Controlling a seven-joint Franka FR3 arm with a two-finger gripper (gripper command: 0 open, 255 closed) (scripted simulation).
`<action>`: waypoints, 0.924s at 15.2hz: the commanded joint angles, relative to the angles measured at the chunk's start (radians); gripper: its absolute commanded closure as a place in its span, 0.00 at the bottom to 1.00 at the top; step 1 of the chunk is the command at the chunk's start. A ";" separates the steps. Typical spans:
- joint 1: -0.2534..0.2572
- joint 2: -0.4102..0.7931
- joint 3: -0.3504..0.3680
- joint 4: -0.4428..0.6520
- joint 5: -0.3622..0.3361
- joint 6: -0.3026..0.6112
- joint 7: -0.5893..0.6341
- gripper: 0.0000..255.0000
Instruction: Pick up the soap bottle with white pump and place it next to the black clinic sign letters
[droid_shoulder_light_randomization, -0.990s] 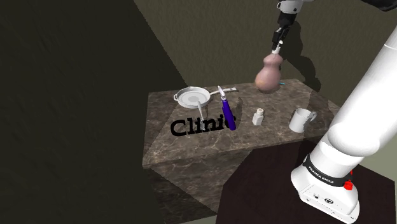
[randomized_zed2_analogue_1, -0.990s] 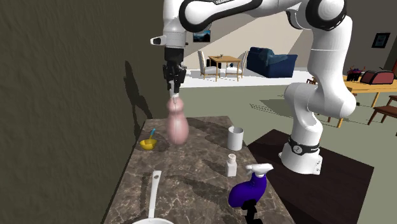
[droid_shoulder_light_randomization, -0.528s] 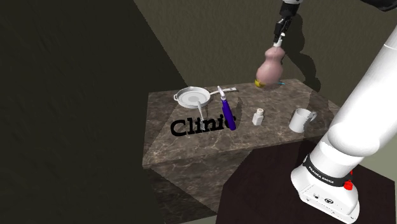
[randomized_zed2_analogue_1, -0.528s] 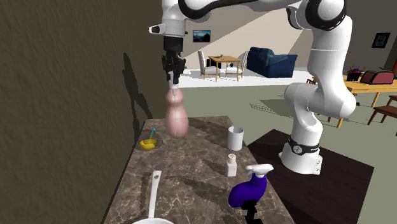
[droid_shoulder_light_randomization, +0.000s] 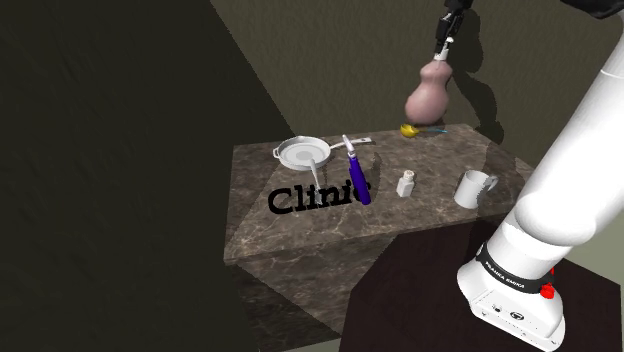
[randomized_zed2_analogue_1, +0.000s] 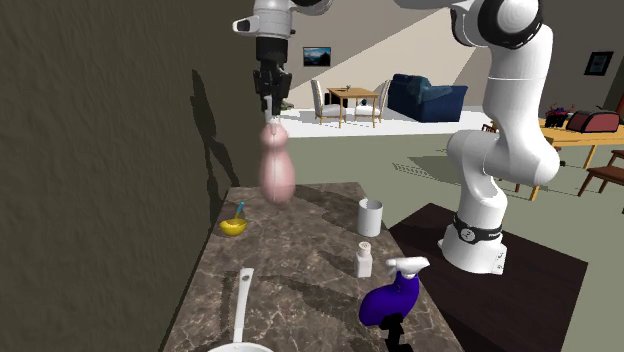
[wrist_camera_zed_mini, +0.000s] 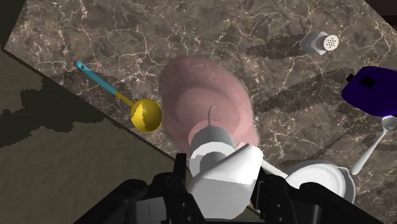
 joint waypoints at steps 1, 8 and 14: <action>-0.001 0.005 0.000 0.022 0.003 -0.017 0.000 1.00; 0.102 -0.137 0.103 -0.122 -0.091 0.016 0.211 1.00; 0.166 -0.202 0.198 -0.192 -0.126 0.027 0.376 1.00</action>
